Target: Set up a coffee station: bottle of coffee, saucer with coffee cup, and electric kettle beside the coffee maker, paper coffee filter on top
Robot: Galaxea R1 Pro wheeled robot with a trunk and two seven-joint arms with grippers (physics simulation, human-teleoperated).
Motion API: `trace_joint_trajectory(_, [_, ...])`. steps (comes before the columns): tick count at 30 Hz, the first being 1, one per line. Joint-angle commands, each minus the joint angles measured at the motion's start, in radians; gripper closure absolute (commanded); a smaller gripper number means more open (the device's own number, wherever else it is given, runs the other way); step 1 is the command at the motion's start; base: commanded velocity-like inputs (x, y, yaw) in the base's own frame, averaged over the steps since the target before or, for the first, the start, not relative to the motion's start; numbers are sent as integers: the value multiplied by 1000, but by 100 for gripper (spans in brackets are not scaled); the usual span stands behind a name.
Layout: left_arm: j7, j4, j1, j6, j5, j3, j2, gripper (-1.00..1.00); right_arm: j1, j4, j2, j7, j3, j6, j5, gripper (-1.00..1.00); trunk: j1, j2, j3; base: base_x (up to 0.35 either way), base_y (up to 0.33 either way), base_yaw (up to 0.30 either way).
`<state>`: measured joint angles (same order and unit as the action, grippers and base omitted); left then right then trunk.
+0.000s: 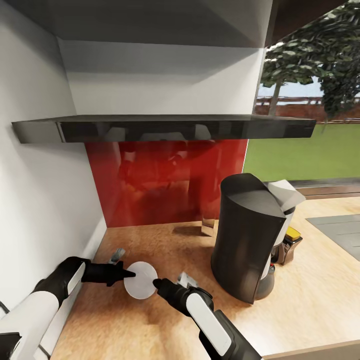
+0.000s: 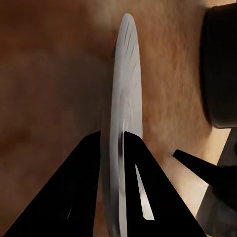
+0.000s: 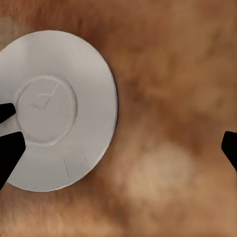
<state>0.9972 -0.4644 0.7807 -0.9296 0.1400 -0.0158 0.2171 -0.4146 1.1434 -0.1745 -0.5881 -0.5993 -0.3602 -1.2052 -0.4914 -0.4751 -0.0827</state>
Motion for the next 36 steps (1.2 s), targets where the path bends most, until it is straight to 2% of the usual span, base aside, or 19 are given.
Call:
trace_joint_trajectory(1, [-2, 1, 1, 21, -37, 4, 47, 100, -1, 2, 0, -7, -1, -2, -5, -100, -1, -2, -2, 0, 0, 0])
trace_joint_trajectory(5, [11, 0, 2, 19, -32, 1, 66, 100, -1, 5, 0, -7, 1, -2, -5, -100, -1, -2, -2, 0, 0, 0])
trace_joint_trajectory(6, [68, 0, 3, 19, -34, 2, 68, 100, -1, 5, 0, -7, 1, -2, -5, -100, -1, -2, -2, 0, 0, 0])
trace_joint_trajectory(8, [128, 0, 3, 20, -39, 4, 69, 100, -1, 6, 0, -6, 1, -2, -5, -100, -1, -2, -2, 0, 0, 0])
trace_joint_trajectory(12, [188, 0, -2, 21, -44, 6, 71, 100, -1, 13, 0, -6, 1, -2, -5, -100, -1, -2, -2, -5, 0, 0])
trace_joint_trajectory(23, [200, 0, -6, 29, -44, 7, 79, 100, -1, 19, 0, -6, 1, -2, -5, -100, -1, -2, -2, -266, -14, 0])
trace_joint_trajectory(36, [199, 0, -6, 33, -45, 7, 77, 100, -1, 19, 0, -6, 1, -2, -5, -100, -1, -2, -2, -232, -185, 0])
